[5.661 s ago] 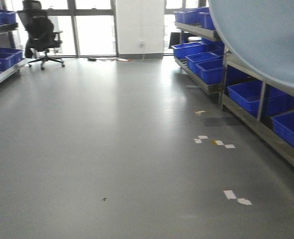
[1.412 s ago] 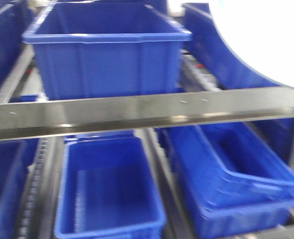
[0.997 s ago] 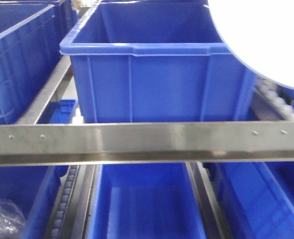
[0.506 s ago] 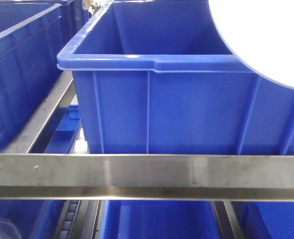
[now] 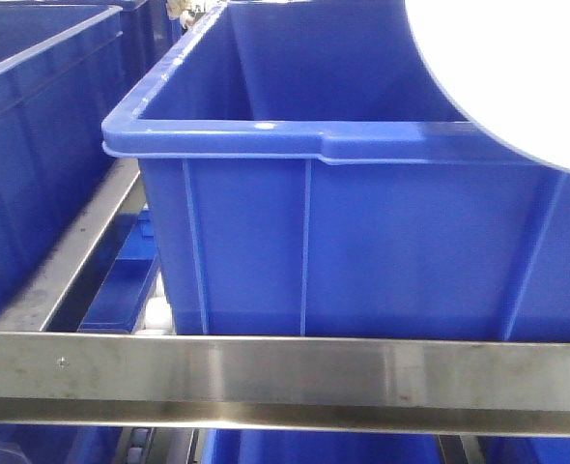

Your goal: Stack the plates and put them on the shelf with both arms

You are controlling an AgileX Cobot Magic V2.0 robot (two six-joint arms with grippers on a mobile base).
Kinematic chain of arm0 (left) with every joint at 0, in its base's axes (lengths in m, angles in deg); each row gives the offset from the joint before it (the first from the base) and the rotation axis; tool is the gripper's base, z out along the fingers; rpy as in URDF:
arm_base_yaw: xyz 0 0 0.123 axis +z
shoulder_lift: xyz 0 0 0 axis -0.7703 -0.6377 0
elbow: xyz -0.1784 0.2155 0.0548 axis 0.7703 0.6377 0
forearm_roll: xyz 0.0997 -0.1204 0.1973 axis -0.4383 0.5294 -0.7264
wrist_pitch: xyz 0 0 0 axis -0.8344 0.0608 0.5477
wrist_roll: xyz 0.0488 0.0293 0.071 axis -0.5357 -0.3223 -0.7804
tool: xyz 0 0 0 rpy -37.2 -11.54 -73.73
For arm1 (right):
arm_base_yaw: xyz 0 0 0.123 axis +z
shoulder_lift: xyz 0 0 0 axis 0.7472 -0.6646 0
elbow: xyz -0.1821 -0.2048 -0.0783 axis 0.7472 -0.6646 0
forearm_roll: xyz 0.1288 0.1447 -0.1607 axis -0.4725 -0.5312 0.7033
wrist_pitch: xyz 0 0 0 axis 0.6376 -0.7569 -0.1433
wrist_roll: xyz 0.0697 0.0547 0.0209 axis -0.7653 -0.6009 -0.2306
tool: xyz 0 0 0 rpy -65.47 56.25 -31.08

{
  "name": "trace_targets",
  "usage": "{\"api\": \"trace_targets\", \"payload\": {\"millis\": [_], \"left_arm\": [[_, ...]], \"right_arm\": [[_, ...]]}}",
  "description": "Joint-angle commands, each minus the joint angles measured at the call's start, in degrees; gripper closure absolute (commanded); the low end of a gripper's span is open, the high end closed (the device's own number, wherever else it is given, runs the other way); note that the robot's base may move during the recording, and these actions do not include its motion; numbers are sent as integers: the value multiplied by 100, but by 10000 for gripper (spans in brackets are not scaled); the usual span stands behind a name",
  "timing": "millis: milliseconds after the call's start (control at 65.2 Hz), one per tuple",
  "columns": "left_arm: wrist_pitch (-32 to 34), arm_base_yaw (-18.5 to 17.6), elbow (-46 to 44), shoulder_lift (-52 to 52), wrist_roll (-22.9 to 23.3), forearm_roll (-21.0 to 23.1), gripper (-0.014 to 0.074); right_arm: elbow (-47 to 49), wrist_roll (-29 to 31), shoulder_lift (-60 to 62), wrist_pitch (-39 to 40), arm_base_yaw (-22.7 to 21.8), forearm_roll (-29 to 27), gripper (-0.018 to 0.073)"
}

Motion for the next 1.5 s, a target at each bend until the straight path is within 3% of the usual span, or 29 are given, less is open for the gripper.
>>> {"api": "trace_targets", "payload": {"millis": [0, 245, 552, 736, 813, 905, 1089, 1335, 1488], "left_arm": [[535, 1, -173, -71, 61, 3, 514], [535, 1, -173, -71, 61, 3, 514], [535, 1, -173, -71, 61, 3, 514], [535, 1, -173, -71, 61, 3, 514], [535, 1, -173, -71, 61, 3, 514], [535, 1, -173, -71, 61, 3, 514], [535, 1, -173, -71, 61, 3, 514], [535, 1, -173, -71, 61, 3, 514], [535, 1, -173, -71, 61, 3, 514]], "right_arm": [[176, -31, -35, 588, -23, -36, 503], [758, -31, -787, 772, 244, 186, 503], [2441, -31, -3589, 1529, 670, 307, 494], [3404, -31, -5047, 1448, 753, 291, 317], [3548, -31, -5283, 1451, 753, 285, 220], [3554, -31, -5279, 1400, 753, 285, 170], [3387, 113, -4857, 1300, 747, 337, 216], [2303, 338, -3547, 1300, 747, 355, 515], [1529, 338, -2462, 1193, 747, 355, 510]]}}
